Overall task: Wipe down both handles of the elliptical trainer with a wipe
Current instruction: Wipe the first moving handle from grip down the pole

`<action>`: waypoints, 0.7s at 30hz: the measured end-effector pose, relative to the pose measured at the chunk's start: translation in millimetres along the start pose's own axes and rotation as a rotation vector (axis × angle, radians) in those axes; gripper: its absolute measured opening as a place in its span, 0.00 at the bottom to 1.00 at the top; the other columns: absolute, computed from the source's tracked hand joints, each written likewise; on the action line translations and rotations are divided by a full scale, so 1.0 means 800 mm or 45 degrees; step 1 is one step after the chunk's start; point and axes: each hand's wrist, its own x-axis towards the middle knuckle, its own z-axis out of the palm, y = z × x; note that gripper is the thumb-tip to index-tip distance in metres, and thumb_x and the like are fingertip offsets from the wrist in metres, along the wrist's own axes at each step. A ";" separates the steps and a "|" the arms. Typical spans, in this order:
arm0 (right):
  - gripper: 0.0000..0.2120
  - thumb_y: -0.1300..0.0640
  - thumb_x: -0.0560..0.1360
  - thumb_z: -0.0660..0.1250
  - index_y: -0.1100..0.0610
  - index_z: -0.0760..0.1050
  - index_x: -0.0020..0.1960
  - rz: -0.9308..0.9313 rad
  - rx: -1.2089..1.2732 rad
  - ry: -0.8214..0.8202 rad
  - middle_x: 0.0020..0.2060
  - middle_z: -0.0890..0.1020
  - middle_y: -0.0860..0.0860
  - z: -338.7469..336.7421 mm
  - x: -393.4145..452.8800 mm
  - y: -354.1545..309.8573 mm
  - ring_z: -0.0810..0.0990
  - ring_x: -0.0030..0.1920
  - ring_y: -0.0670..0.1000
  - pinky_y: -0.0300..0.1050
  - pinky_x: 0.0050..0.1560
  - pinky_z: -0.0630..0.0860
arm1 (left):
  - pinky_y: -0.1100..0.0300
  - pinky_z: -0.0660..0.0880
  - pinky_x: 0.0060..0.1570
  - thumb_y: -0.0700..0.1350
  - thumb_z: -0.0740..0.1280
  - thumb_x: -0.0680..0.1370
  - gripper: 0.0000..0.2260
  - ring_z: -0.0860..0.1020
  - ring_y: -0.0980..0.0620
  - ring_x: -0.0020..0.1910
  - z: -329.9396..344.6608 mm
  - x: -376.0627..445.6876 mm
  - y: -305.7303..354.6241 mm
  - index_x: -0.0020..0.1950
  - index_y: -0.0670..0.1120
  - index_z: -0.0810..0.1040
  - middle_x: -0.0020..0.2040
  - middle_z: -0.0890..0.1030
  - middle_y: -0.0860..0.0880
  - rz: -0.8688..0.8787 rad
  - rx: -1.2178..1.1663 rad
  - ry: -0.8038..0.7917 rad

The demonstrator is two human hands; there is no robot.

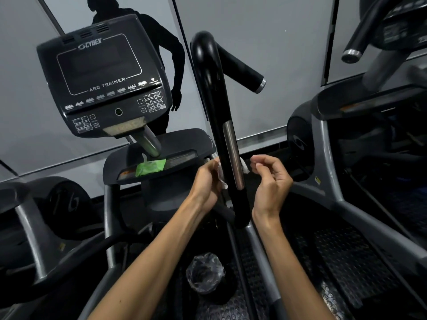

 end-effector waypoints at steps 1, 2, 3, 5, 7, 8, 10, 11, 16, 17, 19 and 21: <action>0.11 0.70 0.73 0.64 0.59 0.82 0.43 -0.001 -0.003 -0.002 0.38 0.84 0.52 0.001 -0.001 0.000 0.82 0.42 0.46 0.38 0.46 0.78 | 0.63 0.61 0.25 0.40 0.52 0.83 0.26 0.65 0.57 0.23 0.003 -0.001 -0.004 0.25 0.49 0.73 0.25 0.67 0.53 -0.009 0.015 0.010; 0.11 0.70 0.73 0.64 0.59 0.82 0.43 -0.002 -0.005 -0.007 0.39 0.84 0.52 0.002 -0.002 0.000 0.82 0.43 0.46 0.38 0.47 0.78 | 0.63 0.62 0.26 0.40 0.52 0.83 0.25 0.66 0.57 0.23 0.004 -0.005 -0.011 0.27 0.49 0.73 0.25 0.69 0.53 -0.020 0.036 0.003; 0.10 0.70 0.73 0.64 0.58 0.82 0.43 0.000 -0.002 -0.010 0.39 0.84 0.52 0.003 -0.003 0.000 0.82 0.43 0.46 0.38 0.47 0.78 | 0.63 0.64 0.27 0.40 0.52 0.84 0.23 0.68 0.57 0.24 0.003 -0.011 -0.020 0.30 0.49 0.73 0.27 0.71 0.52 -0.047 0.095 -0.002; 0.09 0.67 0.72 0.64 0.57 0.82 0.43 0.007 0.002 -0.024 0.39 0.84 0.52 0.004 -0.004 0.000 0.82 0.43 0.46 0.38 0.48 0.78 | 0.63 0.70 0.30 0.37 0.53 0.82 0.20 0.74 0.56 0.27 -0.001 -0.025 -0.027 0.35 0.46 0.77 0.30 0.78 0.51 -0.085 0.240 -0.042; 0.09 0.65 0.71 0.65 0.56 0.82 0.42 0.004 -0.027 -0.036 0.39 0.84 0.52 0.003 -0.004 0.003 0.82 0.44 0.48 0.41 0.49 0.78 | 0.63 0.73 0.32 0.32 0.55 0.79 0.17 0.77 0.55 0.30 -0.008 -0.024 -0.014 0.42 0.43 0.81 0.33 0.81 0.49 -0.037 0.318 -0.095; 0.09 0.64 0.71 0.65 0.55 0.82 0.42 0.004 -0.044 -0.047 0.40 0.85 0.52 0.003 -0.004 0.004 0.82 0.44 0.49 0.43 0.49 0.78 | 0.63 0.73 0.32 0.29 0.55 0.77 0.16 0.77 0.55 0.31 -0.010 -0.018 -0.005 0.45 0.41 0.82 0.35 0.82 0.48 0.036 0.293 -0.077; 0.09 0.64 0.71 0.65 0.54 0.82 0.43 0.011 -0.061 -0.065 0.40 0.85 0.52 0.006 -0.005 0.006 0.82 0.44 0.50 0.45 0.50 0.78 | 0.63 0.72 0.32 0.26 0.56 0.76 0.18 0.76 0.56 0.30 -0.011 -0.007 0.012 0.49 0.42 0.81 0.34 0.82 0.50 0.151 0.153 -0.016; 0.09 0.64 0.71 0.65 0.53 0.83 0.43 0.013 -0.065 -0.068 0.40 0.85 0.51 0.008 -0.005 0.006 0.82 0.44 0.49 0.45 0.50 0.78 | 0.63 0.71 0.31 0.25 0.56 0.76 0.19 0.75 0.56 0.30 -0.010 -0.005 0.014 0.50 0.43 0.81 0.34 0.82 0.51 0.165 0.089 -0.012; 0.09 0.64 0.71 0.65 0.54 0.83 0.43 0.002 -0.055 -0.045 0.40 0.85 0.50 0.006 0.003 -0.001 0.82 0.45 0.48 0.46 0.51 0.78 | 0.65 0.73 0.27 0.23 0.55 0.74 0.19 0.79 0.54 0.30 -0.010 -0.035 -0.025 0.46 0.41 0.81 0.34 0.83 0.49 0.035 0.365 -0.108; 0.09 0.64 0.72 0.65 0.55 0.83 0.43 -0.001 -0.064 -0.054 0.41 0.85 0.51 0.004 0.004 -0.002 0.83 0.45 0.49 0.47 0.52 0.79 | 0.64 0.75 0.30 0.23 0.56 0.74 0.19 0.79 0.52 0.32 -0.013 -0.031 -0.024 0.46 0.41 0.82 0.36 0.83 0.48 0.052 0.360 -0.083; 0.09 0.64 0.72 0.66 0.55 0.83 0.44 0.001 -0.075 -0.086 0.41 0.85 0.52 0.002 0.003 -0.001 0.83 0.45 0.49 0.47 0.52 0.78 | 0.63 0.75 0.32 0.23 0.57 0.74 0.20 0.78 0.51 0.34 -0.013 -0.016 -0.009 0.48 0.42 0.82 0.39 0.83 0.45 0.137 0.231 -0.011; 0.09 0.64 0.71 0.66 0.55 0.83 0.44 0.005 -0.091 -0.125 0.40 0.85 0.50 0.005 0.002 -0.001 0.82 0.45 0.48 0.43 0.50 0.77 | 0.63 0.72 0.28 0.26 0.55 0.76 0.21 0.76 0.53 0.32 -0.004 -0.008 0.003 0.49 0.45 0.83 0.39 0.82 0.46 0.152 0.026 -0.013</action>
